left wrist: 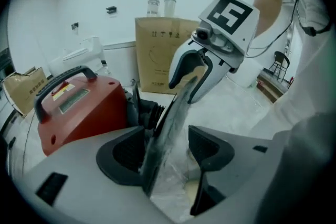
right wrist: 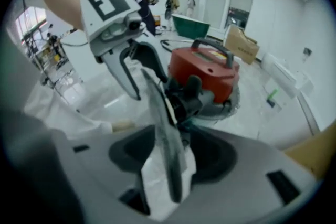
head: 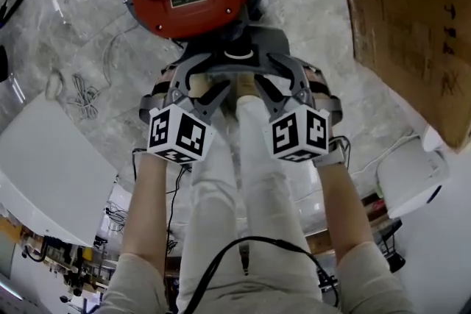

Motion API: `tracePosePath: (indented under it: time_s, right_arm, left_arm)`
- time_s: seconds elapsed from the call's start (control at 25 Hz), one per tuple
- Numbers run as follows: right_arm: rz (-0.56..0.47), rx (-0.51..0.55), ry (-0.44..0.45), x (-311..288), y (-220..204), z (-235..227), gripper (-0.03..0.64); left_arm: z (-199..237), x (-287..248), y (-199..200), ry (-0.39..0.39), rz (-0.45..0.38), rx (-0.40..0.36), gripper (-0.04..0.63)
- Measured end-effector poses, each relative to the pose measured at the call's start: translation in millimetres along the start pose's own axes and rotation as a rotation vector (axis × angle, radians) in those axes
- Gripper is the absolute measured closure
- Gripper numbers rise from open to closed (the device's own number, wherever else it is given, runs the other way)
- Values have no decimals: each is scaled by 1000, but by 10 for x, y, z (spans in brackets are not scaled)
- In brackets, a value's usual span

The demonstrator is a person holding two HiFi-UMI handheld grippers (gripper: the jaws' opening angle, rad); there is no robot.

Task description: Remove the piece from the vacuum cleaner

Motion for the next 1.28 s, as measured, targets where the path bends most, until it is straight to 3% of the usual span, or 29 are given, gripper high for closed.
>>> tracePosePath:
  time_s: [0.16,0.36,0.48,0.52,0.6,0.8,1.04,1.28]
  right_arm:
    - [89,164,-7,-139,-1,-14,420]
    - [110,305,-46,-148,102,-30,423]
    - [92,329,-38,-139,104,-2,493]
    - [87,336,-37,-137,92,21,533]
    - [70,325,-37,-129,63,54,563]
    - [-12,208,-14,-125,-18,-18,569]
    - [-63,65,32,-198,-212,-114,577]
    - [9,152,5,-116,-82,-67,580]
  left_arm:
    - [-88,-96,-99,-3,74,-35,331]
    - [-99,-223,-124,79,156,-102,331]
    - [-65,-267,-104,122,185,-111,350]
    - [-54,-262,-98,132,187,-101,407]
    - [-54,-245,-96,135,191,-86,470]
    - [-86,-167,-24,122,225,-111,542]
    - [-119,-69,167,110,252,-53,557]
    - [-99,-88,52,131,255,98,557]
Point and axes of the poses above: the fingertips, and each gripper's own axes: x backward along the fingers, z to its left, y out of its top, the point moved 8 cm from there along x, backward along the fingers, and after that the axes turned 14 degrees about y, right-handed, at the moved point
